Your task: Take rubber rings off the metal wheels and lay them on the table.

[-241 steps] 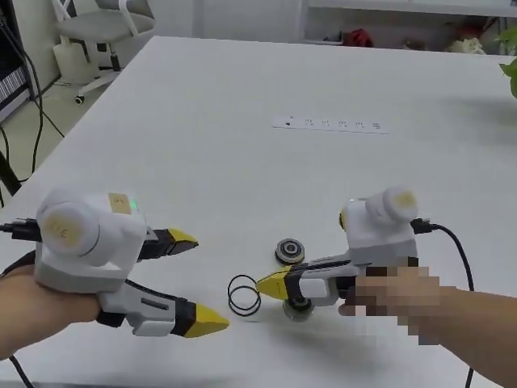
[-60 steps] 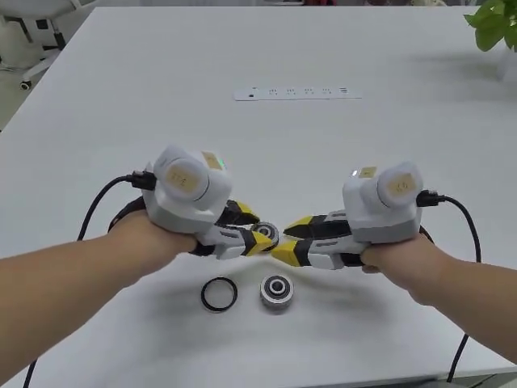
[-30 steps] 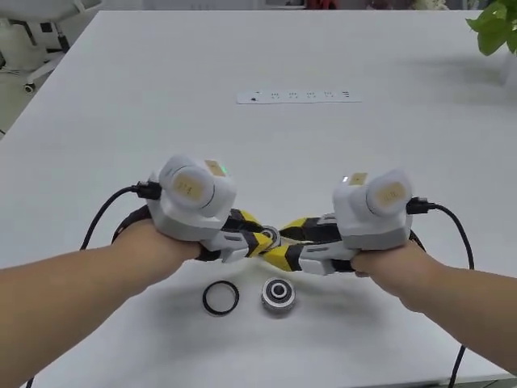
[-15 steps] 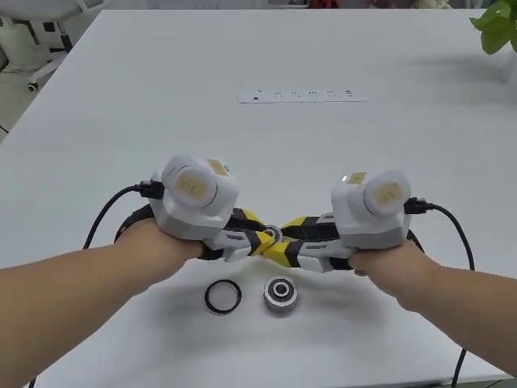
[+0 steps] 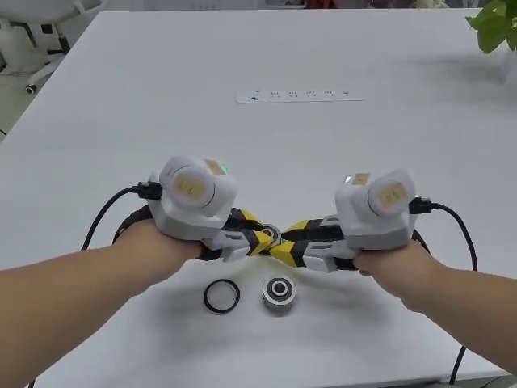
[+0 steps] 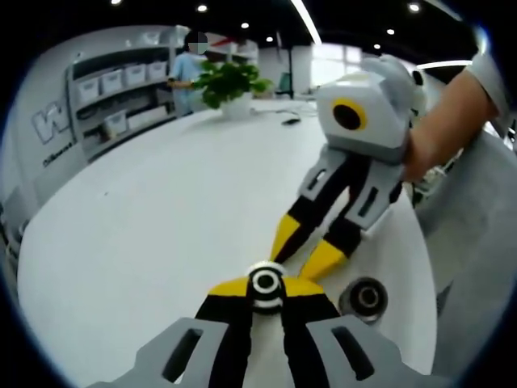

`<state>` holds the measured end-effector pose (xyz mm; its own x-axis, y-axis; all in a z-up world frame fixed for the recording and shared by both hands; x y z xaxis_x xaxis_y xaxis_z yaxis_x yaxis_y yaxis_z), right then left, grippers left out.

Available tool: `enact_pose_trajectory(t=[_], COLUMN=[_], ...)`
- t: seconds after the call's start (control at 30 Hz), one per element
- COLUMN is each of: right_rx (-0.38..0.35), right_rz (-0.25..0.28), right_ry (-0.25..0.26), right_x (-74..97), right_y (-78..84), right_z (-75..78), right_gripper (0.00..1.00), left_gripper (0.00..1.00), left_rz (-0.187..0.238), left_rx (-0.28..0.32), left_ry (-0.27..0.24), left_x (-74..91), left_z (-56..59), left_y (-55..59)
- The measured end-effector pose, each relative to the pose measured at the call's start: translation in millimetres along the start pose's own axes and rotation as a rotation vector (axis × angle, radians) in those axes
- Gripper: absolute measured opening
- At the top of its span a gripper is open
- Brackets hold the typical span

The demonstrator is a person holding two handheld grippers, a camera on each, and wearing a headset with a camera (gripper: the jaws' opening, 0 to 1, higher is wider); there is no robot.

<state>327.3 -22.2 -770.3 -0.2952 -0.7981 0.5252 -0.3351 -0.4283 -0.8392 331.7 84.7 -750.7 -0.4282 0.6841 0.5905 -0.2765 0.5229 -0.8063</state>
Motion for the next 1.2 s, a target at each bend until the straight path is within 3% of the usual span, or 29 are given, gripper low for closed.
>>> enact_pose_trajectory(t=[0.53, 1.07, 1.2], right_rx=[-0.043, -0.162, -0.222], right_rz=[0.0, 0.044, 0.068], right_ry=[0.017, 0.023, 0.022], right_x=[0.9, 8.9, 10.4], right_y=[1.6, 0.4, 1.2], right_z=[4.5, 7.8, 10.4], right_gripper=[0.04, 0.0, 0.0], left_gripper=[0.13, 0.13, 0.13], left_rz=[0.003, -0.001, -0.003], left_rx=[0.003, 0.0, 0.002], left_ry=[-0.006, -0.022, -0.025], left_x=[-0.6, -1.7, -1.8], left_z=[-1.4, -0.3, 0.2], left_y=[0.6, 0.3, 0.0])
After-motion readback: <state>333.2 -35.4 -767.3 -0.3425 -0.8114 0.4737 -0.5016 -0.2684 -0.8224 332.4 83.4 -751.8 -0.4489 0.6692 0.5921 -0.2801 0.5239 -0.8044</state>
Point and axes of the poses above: the centre of the closed fingertips' face, and the gripper's own axes: x roughly backward along the fingers, z roughly to its right, y roughly out of its underside, the point moved 7 cm from there along x, roughly backward along the fingers, and after that the axes turned 2 degrees about -y, right-handed, at the moved point
